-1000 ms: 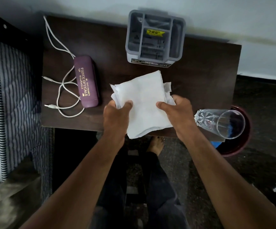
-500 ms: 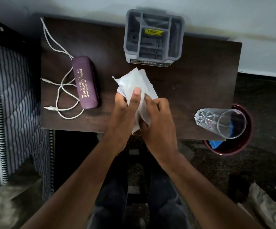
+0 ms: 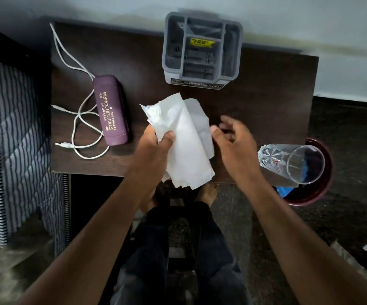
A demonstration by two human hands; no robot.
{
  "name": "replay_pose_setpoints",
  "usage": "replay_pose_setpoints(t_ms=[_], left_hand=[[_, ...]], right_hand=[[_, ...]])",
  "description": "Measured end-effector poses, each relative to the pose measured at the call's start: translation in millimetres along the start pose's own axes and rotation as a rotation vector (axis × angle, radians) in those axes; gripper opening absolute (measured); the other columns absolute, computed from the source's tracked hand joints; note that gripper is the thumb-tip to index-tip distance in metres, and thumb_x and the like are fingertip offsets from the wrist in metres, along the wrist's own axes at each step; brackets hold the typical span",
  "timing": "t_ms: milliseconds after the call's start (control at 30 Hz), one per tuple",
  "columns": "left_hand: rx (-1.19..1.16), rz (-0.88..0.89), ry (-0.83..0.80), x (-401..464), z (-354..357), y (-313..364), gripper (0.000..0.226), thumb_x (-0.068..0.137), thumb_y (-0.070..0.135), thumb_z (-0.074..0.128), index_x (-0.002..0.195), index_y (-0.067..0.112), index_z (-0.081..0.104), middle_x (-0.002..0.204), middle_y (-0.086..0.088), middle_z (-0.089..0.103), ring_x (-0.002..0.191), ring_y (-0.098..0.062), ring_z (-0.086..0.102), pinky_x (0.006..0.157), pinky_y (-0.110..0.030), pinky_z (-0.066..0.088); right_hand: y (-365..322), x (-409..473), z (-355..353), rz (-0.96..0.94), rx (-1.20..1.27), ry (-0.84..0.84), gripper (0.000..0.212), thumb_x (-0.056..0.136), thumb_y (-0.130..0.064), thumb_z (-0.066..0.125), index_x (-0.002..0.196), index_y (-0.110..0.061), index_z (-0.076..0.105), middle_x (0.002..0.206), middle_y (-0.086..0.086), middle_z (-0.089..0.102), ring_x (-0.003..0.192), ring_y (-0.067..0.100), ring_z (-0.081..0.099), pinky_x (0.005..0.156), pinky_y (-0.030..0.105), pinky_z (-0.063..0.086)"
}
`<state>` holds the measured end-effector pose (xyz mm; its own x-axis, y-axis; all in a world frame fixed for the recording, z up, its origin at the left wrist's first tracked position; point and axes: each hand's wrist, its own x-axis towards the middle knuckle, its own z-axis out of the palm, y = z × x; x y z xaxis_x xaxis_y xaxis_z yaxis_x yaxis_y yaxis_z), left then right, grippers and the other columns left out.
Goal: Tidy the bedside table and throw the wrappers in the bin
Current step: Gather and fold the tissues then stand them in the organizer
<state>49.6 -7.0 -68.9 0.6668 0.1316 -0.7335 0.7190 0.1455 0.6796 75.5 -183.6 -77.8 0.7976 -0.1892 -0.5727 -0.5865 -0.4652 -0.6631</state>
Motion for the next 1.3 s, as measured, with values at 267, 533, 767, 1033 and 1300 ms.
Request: replay_pose_setpoints(t_ms=[267,533,767,1033,1300], left_hand=[[-0.227,-0.095,-0.152,-7,-21,5,0.038,0.094,0.024,0.063,0.129,0.009,0.062,0.122,-0.013,0.076,0.118,-0.037,0.07,0.104,-0.059,0.053],[0.036,0.012,-0.013,-5,-1,4,0.029,0.104,0.023,0.056,0.131,0.012,0.057,0.093,0.01,0.077,0.075,-0.004,0.075,0.063,-0.027,0.061],[-0.114,0.066,-0.046,-10,17,-3,0.038,0.093,0.028,0.074,0.127,0.015,0.063,0.106,0.004,0.08,0.098,-0.013,0.077,0.08,-0.027,0.061],[-0.167,0.048,-0.18,-5,-2,4,0.021,0.088,0.031,0.076,0.109,0.029,0.076,0.113,-0.001,0.08,0.104,-0.022,0.077,0.084,-0.043,0.064],[0.452,0.6,-0.215,-13,-10,22,0.025,0.087,0.001,0.074,0.113,0.004,0.072,0.115,-0.012,0.072,0.109,-0.029,0.069,0.097,-0.055,0.052]], right_hand=[[-12,13,-30,0.241,0.5,-0.424,0.045,0.086,-0.042,0.074,0.109,-0.003,0.075,0.102,0.005,0.076,0.092,0.02,0.066,0.085,0.039,0.055],[-23,-40,6,-0.454,-0.246,0.058,0.008,0.092,-0.019,0.071,0.096,-0.018,0.078,0.089,-0.006,0.07,0.074,0.004,0.062,0.068,0.011,0.05],[-20,-58,25,-0.527,-0.356,-0.034,0.011,0.094,-0.005,0.063,0.084,-0.003,0.067,0.086,-0.003,0.058,0.077,0.009,0.048,0.073,0.001,0.038],[-31,-25,-20,-0.052,0.084,-0.31,0.044,0.076,-0.017,0.088,0.116,-0.02,0.069,0.105,0.001,0.075,0.09,0.016,0.073,0.086,0.033,0.063],[-17,-10,-5,-0.549,-0.116,-0.191,0.02,0.077,-0.006,0.086,0.092,-0.018,0.082,0.091,-0.005,0.077,0.089,0.017,0.071,0.08,0.038,0.055]])
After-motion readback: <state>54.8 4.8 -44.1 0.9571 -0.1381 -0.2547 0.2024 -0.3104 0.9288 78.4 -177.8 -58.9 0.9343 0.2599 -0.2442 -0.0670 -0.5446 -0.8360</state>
